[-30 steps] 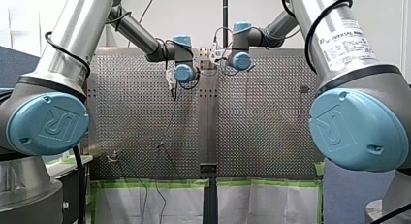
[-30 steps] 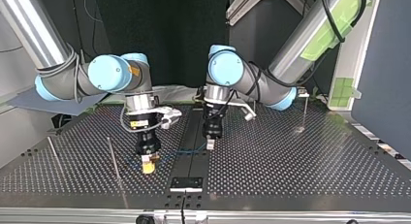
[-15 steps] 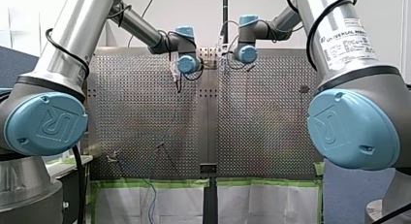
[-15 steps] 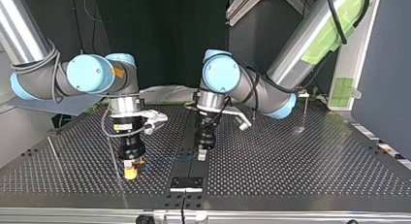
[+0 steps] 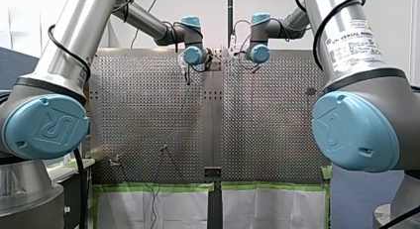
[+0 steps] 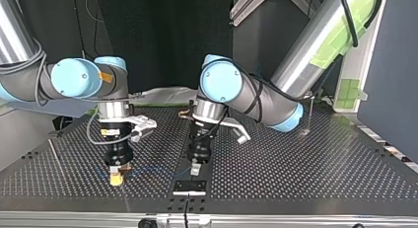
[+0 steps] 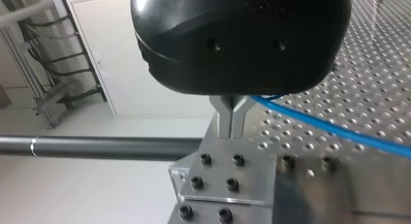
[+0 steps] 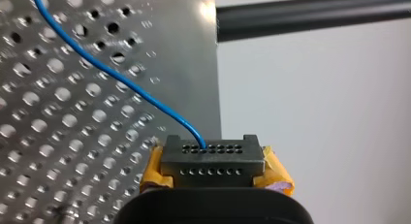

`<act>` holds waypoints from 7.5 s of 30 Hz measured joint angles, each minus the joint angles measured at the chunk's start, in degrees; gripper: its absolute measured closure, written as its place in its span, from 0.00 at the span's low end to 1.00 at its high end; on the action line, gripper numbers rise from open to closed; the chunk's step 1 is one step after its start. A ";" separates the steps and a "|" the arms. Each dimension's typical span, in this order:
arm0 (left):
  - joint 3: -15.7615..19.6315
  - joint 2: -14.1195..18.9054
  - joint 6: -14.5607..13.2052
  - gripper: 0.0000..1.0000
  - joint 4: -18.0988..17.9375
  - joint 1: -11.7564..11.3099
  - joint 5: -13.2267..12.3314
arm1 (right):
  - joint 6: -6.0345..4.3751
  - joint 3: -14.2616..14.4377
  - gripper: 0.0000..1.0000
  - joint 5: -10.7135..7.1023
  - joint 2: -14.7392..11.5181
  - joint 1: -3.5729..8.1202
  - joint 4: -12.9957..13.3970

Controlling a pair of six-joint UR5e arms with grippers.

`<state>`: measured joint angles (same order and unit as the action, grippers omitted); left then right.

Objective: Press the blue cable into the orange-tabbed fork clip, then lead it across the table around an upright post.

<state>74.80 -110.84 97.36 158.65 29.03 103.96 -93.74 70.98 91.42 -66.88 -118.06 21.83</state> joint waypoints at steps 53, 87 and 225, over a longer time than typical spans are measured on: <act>-18.79 -11.96 4.84 1.00 12.11 3.59 -5.27 | -3.23 0.03 1.00 -0.19 -2.25 10.17 -1.96; -19.73 -15.97 5.29 1.00 12.57 6.10 -4.71 | -6.14 0.75 1.00 -4.06 2.27 16.29 -2.04; -23.82 -22.34 9.45 0.00 22.32 5.97 7.11 | -5.26 18.25 1.00 -4.01 38.16 27.38 23.49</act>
<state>50.99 -133.18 106.81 180.97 35.00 111.07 -99.00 89.23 87.40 -28.73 -90.68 45.32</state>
